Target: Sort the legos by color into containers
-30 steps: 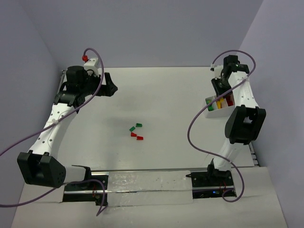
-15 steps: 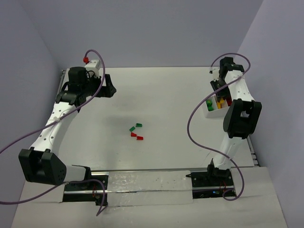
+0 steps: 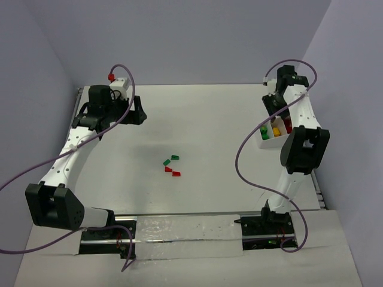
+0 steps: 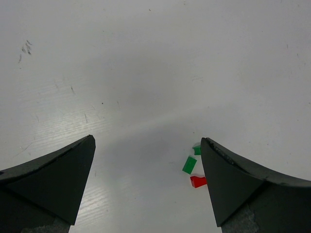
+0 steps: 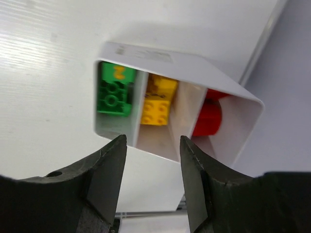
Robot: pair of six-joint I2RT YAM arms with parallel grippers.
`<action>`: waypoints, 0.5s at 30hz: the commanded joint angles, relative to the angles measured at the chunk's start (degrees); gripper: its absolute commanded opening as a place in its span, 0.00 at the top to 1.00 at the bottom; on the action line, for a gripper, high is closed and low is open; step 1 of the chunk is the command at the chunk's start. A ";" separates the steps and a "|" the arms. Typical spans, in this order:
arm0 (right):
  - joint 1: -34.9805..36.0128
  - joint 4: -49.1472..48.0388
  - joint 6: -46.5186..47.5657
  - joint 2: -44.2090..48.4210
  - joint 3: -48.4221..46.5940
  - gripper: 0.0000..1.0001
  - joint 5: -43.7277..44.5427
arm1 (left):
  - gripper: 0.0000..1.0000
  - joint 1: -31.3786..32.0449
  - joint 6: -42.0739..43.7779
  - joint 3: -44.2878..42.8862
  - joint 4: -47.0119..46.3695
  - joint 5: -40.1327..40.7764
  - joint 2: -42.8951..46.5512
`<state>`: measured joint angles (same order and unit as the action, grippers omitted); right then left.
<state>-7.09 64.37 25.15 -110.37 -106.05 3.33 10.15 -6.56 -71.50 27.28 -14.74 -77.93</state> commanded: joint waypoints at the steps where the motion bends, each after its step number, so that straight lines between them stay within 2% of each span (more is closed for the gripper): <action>1: 6.16 1.43 -0.09 7.08 -2.13 0.45 -8.81 | 0.01 0.22 3.53 -1.49 1.25 -3.94 0.72; 3: 10.80 0.47 -0.35 8.15 -1.09 0.45 -12.29 | 0.01 0.14 3.74 -1.27 1.73 -4.97 0.76; 5: 19.04 -2.71 -2.37 9.67 2.49 0.45 -17.76 | 0.02 0.13 3.95 -1.30 2.45 -6.61 0.82; 9: 30.12 -6.98 -4.66 7.19 5.68 0.46 -24.85 | 0.05 -0.23 3.56 -1.89 3.48 -9.02 0.94; 12: 37.19 -10.53 -4.20 4.25 5.79 0.46 -27.83 | 0.04 -3.81 2.78 -1.87 3.69 -16.17 1.36; 13: 39.59 -11.09 -3.96 3.10 5.27 0.47 -28.43 | 0.04 -5.35 2.59 -1.83 3.75 -21.91 1.38; 15: 42.03 -11.77 -3.01 0.77 4.38 0.47 -29.33 | 0.04 -7.71 1.98 -1.80 3.60 -28.50 1.32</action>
<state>30.99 56.87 21.95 -106.19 -100.79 -20.51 7.02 -3.91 -71.50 30.67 -28.42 -77.92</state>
